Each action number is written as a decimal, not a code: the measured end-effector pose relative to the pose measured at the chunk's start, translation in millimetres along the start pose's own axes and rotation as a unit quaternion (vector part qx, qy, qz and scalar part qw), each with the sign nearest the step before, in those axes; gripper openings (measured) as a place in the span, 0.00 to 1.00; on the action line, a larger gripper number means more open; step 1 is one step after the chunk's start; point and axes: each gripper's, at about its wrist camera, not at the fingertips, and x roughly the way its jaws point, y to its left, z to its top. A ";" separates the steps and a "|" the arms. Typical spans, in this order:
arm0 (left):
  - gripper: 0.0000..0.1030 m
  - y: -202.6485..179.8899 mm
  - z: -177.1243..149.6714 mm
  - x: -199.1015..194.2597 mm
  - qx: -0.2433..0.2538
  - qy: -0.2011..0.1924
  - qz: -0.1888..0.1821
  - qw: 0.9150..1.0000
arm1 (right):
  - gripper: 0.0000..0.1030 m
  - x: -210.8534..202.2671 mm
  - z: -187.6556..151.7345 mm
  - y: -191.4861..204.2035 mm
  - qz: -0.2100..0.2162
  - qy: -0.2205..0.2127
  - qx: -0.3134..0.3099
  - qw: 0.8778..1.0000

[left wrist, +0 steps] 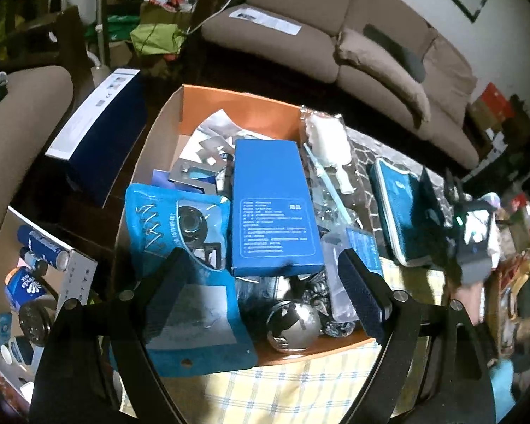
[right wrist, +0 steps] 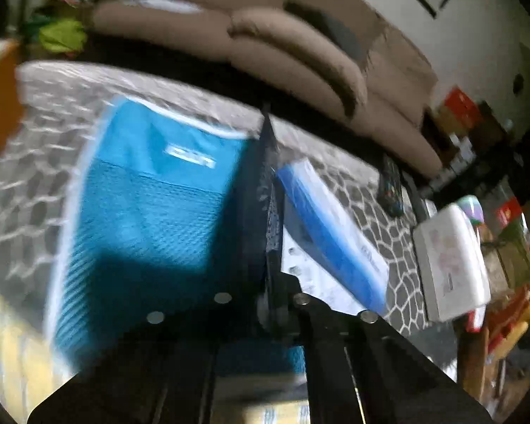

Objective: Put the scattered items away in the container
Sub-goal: 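Grasp the dark blue and white SKIN card on the cloth with the right gripper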

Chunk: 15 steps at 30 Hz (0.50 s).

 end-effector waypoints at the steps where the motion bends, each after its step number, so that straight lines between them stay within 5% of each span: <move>1: 0.82 -1.3 0.0 0.1 0.002 0.001 -0.002 1.000 | 0.02 -19.9 -10.0 2.2 0.021 -0.021 -0.026 0.999; 5: 0.82 -10.3 -5.2 -3.8 0.017 0.004 -0.014 1.000 | 0.01 -96.5 -58.6 22.8 0.127 -0.069 -0.161 0.976; 8: 0.82 -21.6 -11.4 -8.9 0.028 0.006 -0.034 0.999 | 0.07 -161.6 -118.5 44.2 0.159 -0.067 -0.286 0.943; 10: 0.82 -31.8 -18.7 -11.4 0.037 0.020 -0.066 0.997 | 0.45 -198.7 -151.8 46.8 0.176 -0.044 -0.323 0.929; 11: 0.82 -35.8 -22.2 -12.0 0.040 0.025 -0.078 0.996 | 0.66 -212.8 -161.2 45.1 0.172 -0.038 -0.322 0.930; 15: 0.82 -68.0 -52.7 -9.7 0.096 0.056 -0.105 0.988 | 0.72 -267.1 -162.6 -0.9 0.200 -0.024 -0.177 0.963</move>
